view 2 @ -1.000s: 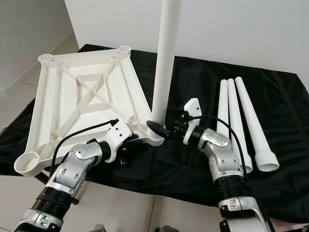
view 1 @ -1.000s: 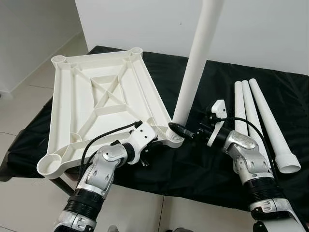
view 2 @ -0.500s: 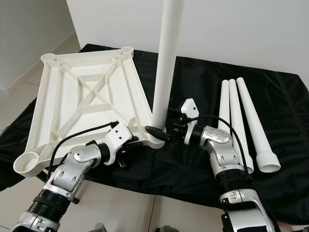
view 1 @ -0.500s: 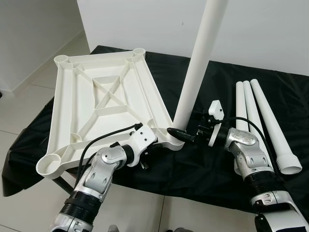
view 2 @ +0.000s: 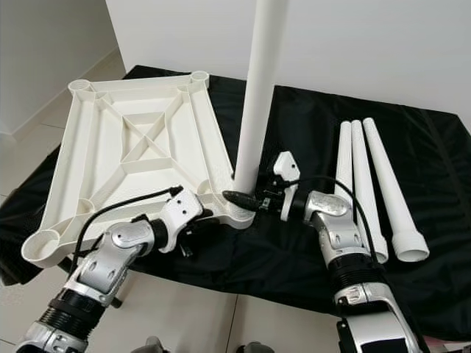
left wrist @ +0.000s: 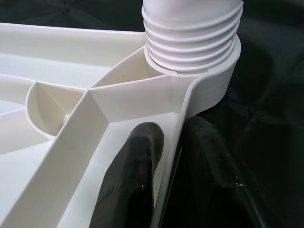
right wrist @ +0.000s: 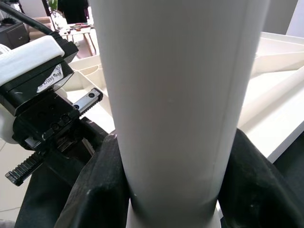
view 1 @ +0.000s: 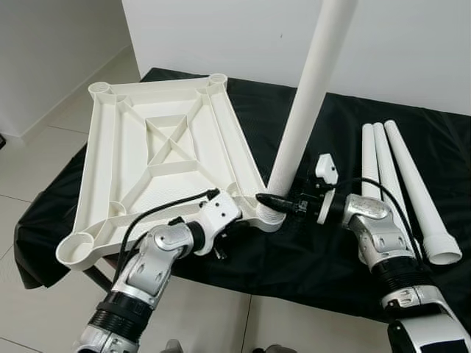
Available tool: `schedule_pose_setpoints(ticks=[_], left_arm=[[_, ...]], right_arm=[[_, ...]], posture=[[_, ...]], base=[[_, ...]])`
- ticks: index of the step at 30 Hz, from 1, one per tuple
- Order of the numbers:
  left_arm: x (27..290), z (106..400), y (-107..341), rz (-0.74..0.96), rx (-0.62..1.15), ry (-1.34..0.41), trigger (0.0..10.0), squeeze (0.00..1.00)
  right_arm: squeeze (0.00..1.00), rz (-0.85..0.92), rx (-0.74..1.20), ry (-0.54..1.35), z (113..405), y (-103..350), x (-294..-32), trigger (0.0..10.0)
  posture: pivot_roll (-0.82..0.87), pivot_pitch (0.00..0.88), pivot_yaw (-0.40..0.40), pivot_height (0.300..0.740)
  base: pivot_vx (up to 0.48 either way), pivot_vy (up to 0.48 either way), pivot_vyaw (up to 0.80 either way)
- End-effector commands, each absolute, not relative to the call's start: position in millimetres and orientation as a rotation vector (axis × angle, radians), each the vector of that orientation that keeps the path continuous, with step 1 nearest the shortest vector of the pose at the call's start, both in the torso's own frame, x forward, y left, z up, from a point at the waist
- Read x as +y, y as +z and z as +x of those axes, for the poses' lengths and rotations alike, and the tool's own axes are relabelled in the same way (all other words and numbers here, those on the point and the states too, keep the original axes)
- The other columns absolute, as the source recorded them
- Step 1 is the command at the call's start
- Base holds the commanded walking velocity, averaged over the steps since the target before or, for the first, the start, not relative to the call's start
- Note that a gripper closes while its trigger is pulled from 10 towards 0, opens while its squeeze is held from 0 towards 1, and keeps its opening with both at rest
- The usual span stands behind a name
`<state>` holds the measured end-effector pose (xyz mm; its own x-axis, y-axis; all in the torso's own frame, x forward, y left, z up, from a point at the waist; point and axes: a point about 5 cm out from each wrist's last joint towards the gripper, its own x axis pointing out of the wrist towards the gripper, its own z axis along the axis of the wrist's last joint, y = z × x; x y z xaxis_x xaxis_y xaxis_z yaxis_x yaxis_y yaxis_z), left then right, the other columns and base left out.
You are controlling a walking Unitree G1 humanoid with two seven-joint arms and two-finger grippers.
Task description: Building children table
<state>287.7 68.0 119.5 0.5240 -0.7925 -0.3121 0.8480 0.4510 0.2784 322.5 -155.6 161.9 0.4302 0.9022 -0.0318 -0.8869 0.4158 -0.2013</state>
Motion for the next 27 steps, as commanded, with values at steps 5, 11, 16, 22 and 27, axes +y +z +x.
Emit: schedule_pose_setpoints(ticks=[5, 11, 16, 22, 27], left_arm=[[65.8, 285.3, 114.1, 0.443, 0.177, -1.045, 10.0, 0.00], [65.3, 289.0, 114.8, 0.417, 0.183, -1.003, 10.0, 0.00], [64.5, 292.4, 114.3, 0.403, 0.191, -0.963, 10.0, 0.00], [63.5, 297.9, 113.9, 0.379, 0.204, -0.919, 10.0, 0.00], [64.5, 303.1, 113.9, 0.367, 0.219, -0.872, 10.0, 0.00]], right_arm=[[0.00, -0.170, -0.075, 1.103, 322.0, 158.5, -158.1, 0.0], [0.00, -0.138, -0.091, 1.060, 321.3, 157.2, -157.2, 0.0], [0.00, -0.100, -0.117, 0.996, 321.0, 157.0, -154.9, 0.0], [0.00, -0.057, -0.142, 0.917, 320.5, 156.2, -151.2, 0.0], [0.00, -0.036, -0.155, 0.874, 319.0, 155.8, -148.0, 0.0]], posture=[[-0.06, 0.000, -0.001, 0.740], [-0.06, 0.000, -0.001, 0.740], [-0.06, 0.000, -0.002, 0.740], [-0.06, 0.004, 0.000, 0.740], [-0.06, 0.014, 0.004, 0.740]], base=[[0.000, 0.000, 0.00], [0.000, 0.000, 0.00], [0.000, 0.000, 0.00], [0.000, 0.000, 0.00], [0.000, 0.000, 0.00]])
